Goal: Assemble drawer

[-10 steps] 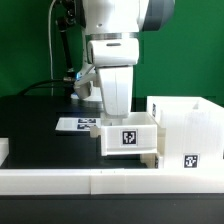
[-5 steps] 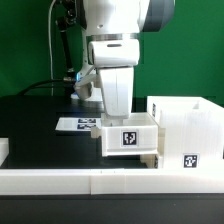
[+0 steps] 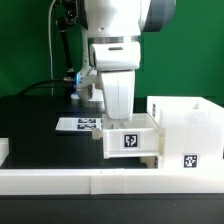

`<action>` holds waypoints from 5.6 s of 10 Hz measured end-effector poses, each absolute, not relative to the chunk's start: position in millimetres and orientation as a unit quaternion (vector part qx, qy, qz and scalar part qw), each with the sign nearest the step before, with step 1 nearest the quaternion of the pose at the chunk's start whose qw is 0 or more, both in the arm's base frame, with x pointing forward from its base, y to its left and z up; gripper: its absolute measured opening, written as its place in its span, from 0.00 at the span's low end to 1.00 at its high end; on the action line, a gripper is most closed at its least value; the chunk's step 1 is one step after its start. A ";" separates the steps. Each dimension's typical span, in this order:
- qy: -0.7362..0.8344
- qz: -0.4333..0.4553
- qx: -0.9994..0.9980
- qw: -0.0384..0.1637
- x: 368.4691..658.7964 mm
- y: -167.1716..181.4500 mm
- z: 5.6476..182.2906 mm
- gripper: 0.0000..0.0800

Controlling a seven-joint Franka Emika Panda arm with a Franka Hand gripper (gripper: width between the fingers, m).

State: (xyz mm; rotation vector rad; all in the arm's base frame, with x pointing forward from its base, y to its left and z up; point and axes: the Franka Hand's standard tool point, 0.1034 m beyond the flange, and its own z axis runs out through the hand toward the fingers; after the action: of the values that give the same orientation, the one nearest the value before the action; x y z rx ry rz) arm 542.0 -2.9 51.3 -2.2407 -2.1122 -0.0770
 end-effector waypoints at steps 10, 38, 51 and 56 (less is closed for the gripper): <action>-0.679 -0.021 -0.733 0.036 542.2 10.8 53.3 0.05; -0.686 0.015 -0.726 0.048 588.3 -19.6 81.7 0.81; -0.666 -0.019 -0.738 0.105 585.0 -5.6 61.8 0.81; -0.676 -0.045 -0.732 0.076 588.6 -1.9 60.0 0.81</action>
Offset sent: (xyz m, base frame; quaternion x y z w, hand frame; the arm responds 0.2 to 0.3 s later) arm 0.0010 0.0025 0.0129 0.0118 -0.0205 -0.0236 0.9994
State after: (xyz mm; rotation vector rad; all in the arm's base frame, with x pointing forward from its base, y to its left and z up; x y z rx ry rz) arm 588.6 -1.9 60.0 -2.1932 -2.0267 -0.1336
